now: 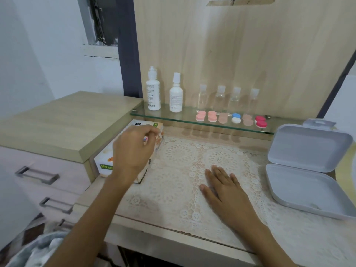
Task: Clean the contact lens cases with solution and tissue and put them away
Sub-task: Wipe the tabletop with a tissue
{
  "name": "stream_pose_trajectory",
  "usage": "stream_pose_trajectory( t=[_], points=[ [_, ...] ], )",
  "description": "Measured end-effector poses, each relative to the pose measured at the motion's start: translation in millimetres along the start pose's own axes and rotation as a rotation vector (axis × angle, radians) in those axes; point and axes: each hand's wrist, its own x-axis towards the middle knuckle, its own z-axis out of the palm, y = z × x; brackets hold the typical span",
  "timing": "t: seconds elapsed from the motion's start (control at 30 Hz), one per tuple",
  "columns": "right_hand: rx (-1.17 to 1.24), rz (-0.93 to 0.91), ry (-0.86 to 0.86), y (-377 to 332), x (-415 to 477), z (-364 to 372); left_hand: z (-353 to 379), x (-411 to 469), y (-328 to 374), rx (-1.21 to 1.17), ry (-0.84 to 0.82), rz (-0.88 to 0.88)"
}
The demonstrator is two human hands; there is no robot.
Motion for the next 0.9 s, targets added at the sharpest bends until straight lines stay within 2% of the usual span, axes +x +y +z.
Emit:
stream_pose_trajectory(
  t=[0.13,0.33,0.47,0.63,0.9],
  points=[
    [0.024,-0.009,0.017,0,1,1,1,43,-50,0.259,-0.115,-0.074],
    [0.023,-0.005,0.016,1,1,1,15,54,-80,0.829,-0.634,0.015],
    [0.017,-0.020,0.036,3,2,3,18,55,-71,1.038,-0.778,-0.007],
    [0.033,-0.028,0.046,5,2,5,21,54,-66,1.115,-0.789,-0.033],
    [0.041,-0.024,0.037,3,1,3,25,53,-67,0.995,-0.608,-0.035]
  ],
)
